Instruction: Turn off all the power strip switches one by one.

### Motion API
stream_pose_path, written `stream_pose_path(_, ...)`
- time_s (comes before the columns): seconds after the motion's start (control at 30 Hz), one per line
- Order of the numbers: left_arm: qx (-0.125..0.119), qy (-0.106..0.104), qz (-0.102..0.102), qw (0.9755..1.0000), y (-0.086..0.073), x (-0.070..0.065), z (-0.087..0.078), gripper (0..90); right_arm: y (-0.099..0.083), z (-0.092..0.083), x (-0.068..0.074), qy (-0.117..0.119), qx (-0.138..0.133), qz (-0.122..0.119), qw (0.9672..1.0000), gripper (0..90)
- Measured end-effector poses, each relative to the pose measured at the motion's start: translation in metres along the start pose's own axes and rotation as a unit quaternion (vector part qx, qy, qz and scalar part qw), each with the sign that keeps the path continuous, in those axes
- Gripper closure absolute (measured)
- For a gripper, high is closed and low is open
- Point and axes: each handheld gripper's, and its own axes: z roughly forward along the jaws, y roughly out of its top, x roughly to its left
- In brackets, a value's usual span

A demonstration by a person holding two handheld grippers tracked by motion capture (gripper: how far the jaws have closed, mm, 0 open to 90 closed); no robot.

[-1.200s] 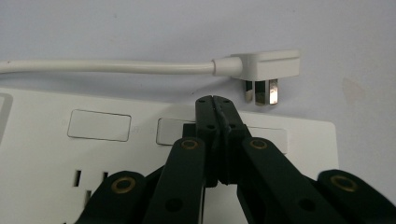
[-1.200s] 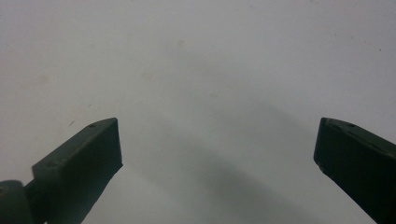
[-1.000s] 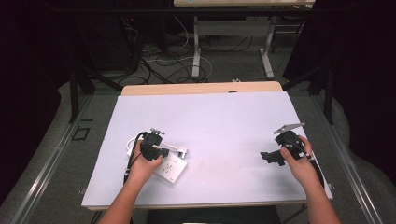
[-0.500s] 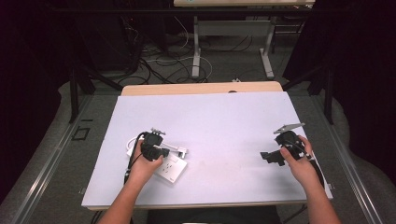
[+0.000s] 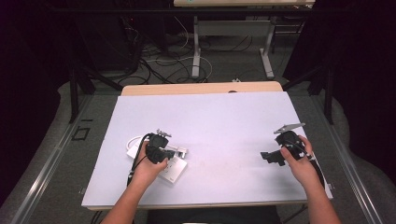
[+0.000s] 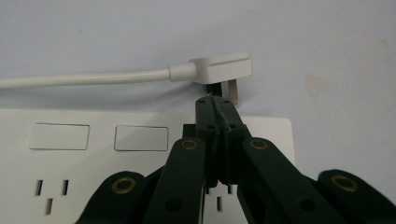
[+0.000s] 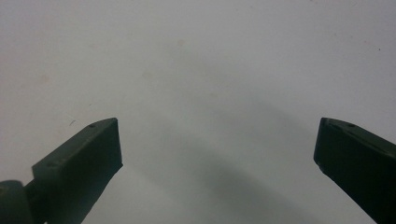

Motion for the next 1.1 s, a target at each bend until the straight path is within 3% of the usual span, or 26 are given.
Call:
stream_pose_path(0.37,0.002,-0.002,0.015,0.9999,0.000,-0.008,0.004,90.0,0.000,0.000,0.000,-0.001,0.000,0.001,1.0000,0.3)
stream_pose_path(0.63,0.008,-0.008,0.014,0.9998,0.000,-0.011,0.005,90.0,0.000,0.000,0.000,0.000,0.000,0.000,1.0000,0.3)
stream_pose_path(0.7,0.008,-0.008,0.023,0.9997,0.000,-0.011,0.006,90.0,0.000,0.000,0.000,0.000,0.001,0.000,1.0000,0.3)
stream_pose_path(0.8,0.012,-0.011,0.019,0.9997,0.000,-0.013,0.007,90.0,0.000,0.000,0.000,0.000,0.000,-0.001,1.0000,0.3)
stream_pose_path(0.83,0.013,-0.008,0.027,0.9995,0.000,-0.012,0.007,90.0,0.000,0.000,0.000,0.000,0.001,-0.001,1.0000,0.3)
stream_pose_path(1.1,0.014,-0.012,0.022,0.9996,0.000,-0.011,0.007,90.0,0.000,0.000,0.000,0.000,0.001,0.000,1.0000,0.3)
